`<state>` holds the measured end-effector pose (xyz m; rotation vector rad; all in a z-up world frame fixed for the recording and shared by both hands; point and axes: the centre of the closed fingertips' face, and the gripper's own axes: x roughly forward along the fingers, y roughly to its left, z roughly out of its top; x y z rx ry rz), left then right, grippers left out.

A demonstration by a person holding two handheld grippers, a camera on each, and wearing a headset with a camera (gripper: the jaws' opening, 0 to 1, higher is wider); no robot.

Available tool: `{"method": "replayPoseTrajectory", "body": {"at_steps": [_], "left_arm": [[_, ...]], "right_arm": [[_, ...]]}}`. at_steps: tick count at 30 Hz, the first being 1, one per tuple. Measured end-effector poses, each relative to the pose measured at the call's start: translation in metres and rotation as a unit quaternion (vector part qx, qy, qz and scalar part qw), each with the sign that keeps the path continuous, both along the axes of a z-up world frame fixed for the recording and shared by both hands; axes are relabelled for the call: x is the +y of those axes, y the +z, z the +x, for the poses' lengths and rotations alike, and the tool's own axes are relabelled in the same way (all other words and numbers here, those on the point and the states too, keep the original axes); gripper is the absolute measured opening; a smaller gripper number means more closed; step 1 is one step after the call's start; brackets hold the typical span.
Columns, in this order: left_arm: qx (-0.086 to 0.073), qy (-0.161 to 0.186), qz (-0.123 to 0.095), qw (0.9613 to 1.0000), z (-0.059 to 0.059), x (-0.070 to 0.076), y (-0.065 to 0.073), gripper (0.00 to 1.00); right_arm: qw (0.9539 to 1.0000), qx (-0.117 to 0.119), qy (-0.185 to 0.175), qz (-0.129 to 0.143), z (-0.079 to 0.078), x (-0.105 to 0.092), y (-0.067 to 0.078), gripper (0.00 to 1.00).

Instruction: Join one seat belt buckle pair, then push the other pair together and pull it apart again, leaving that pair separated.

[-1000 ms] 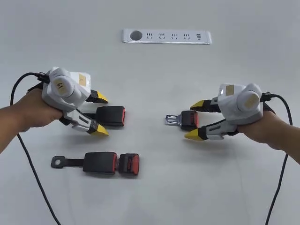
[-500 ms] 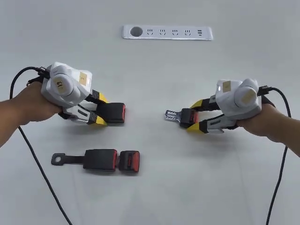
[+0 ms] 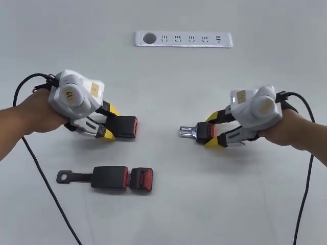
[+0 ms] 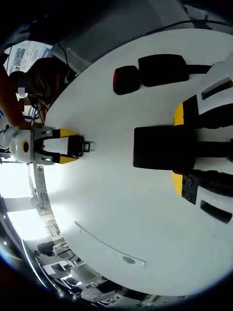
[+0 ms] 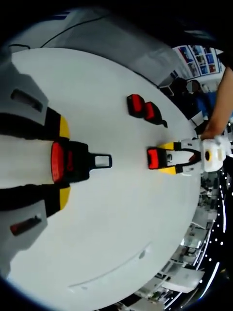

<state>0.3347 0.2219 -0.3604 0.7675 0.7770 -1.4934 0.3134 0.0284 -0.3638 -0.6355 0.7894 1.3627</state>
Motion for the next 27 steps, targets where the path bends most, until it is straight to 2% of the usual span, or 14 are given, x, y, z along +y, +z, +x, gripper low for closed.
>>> {"method": "replayPoseTrajectory", "body": {"at_steps": [14, 27], "left_arm": [[0.0, -0.003, 0.005, 1.0, 0.0, -0.001, 0.0, 0.33], [0.0, -0.001, 0.007, 1.0, 0.0, 0.0, -0.001, 0.33]], "right_arm": [[0.9999, 0.0, 0.01, 0.005, 0.003, 0.015, 0.0, 0.33], [0.9997, 0.002, 0.01, 0.021, 0.005, 0.041, 0.0, 0.33]]}}
